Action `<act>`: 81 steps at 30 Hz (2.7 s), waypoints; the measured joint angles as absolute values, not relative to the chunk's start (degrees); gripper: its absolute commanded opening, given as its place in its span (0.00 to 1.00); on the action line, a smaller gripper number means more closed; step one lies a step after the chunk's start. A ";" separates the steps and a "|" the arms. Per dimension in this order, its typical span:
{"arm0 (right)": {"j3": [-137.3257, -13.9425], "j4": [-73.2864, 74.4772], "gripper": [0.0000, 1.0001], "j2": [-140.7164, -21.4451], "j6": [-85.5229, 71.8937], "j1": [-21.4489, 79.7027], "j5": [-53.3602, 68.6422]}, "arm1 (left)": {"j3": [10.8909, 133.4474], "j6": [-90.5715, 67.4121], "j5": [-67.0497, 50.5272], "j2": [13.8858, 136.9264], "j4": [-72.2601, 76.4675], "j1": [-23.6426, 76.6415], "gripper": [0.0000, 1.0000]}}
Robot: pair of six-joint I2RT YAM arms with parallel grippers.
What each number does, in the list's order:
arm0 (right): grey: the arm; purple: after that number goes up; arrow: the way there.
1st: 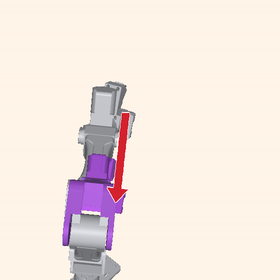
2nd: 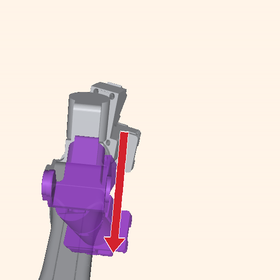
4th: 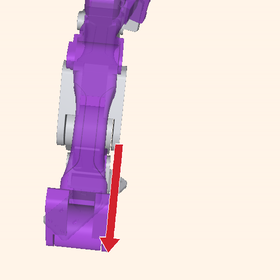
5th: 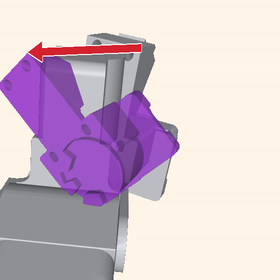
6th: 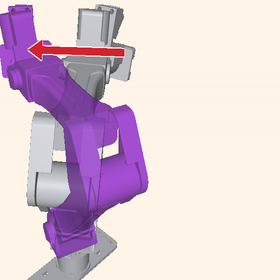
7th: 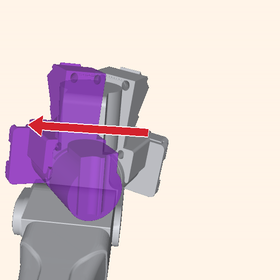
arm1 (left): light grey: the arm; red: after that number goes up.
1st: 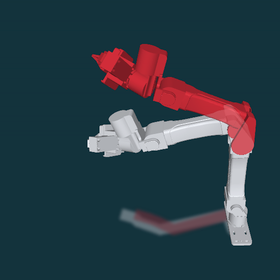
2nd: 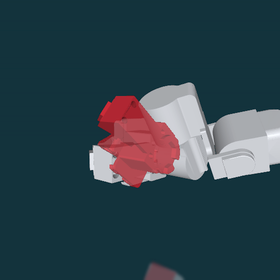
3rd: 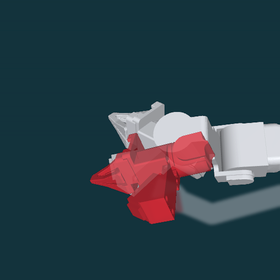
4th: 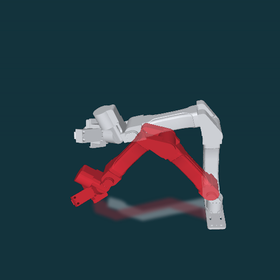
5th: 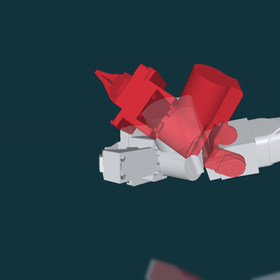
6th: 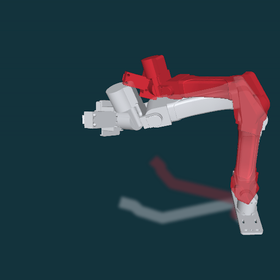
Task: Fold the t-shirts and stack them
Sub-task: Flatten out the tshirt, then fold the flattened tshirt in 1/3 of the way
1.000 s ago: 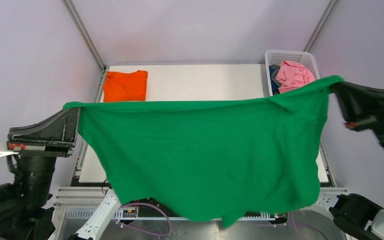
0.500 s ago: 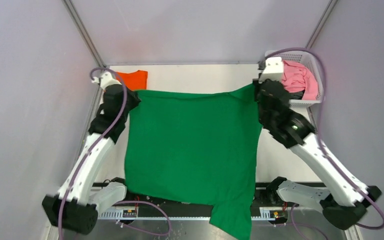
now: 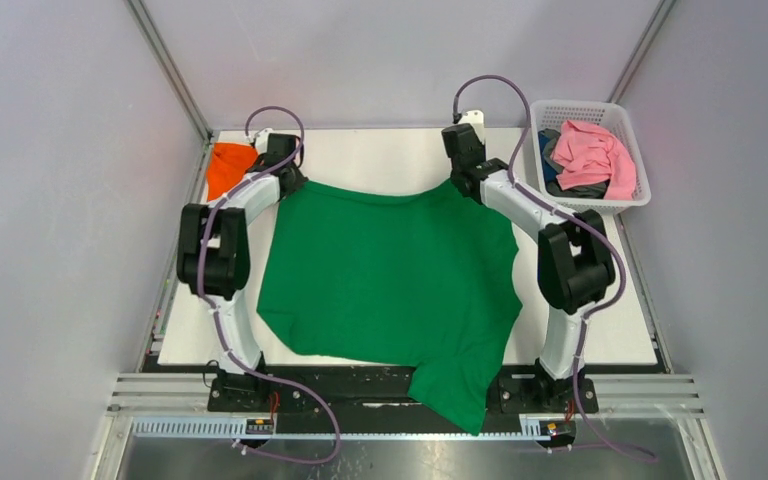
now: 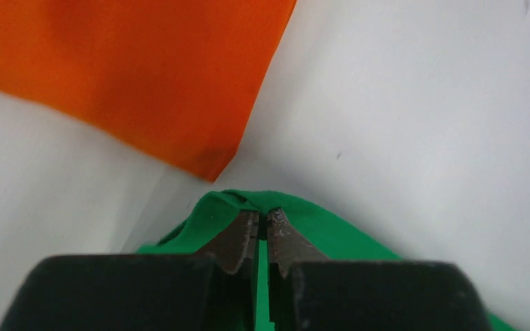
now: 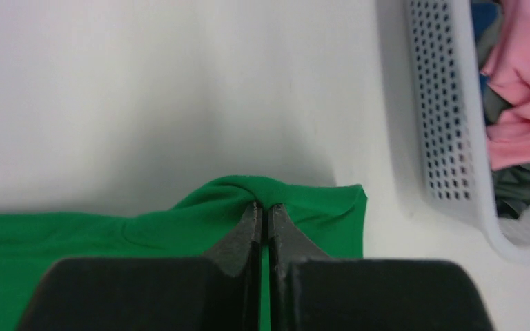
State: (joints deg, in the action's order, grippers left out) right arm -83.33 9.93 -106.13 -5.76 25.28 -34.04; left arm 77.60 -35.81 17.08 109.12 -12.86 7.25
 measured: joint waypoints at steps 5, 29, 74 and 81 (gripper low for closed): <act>-90.52 10.48 0.04 -114.89 -7.46 23.18 -30.81 | 88.51 -35.79 15.07 118.67 -15.16 6.13 0.00; -65.12 33.23 0.09 -81.01 -17.98 23.55 -15.77 | 63.37 -38.50 11.14 95.11 -14.33 4.91 0.00; -53.10 19.49 0.99 -94.59 -38.79 18.02 6.94 | 63.59 -39.38 -7.75 103.28 -17.08 3.51 0.99; -66.67 19.22 0.99 -106.08 -37.56 12.29 11.62 | 69.63 -39.53 -7.55 107.87 -17.12 3.51 0.99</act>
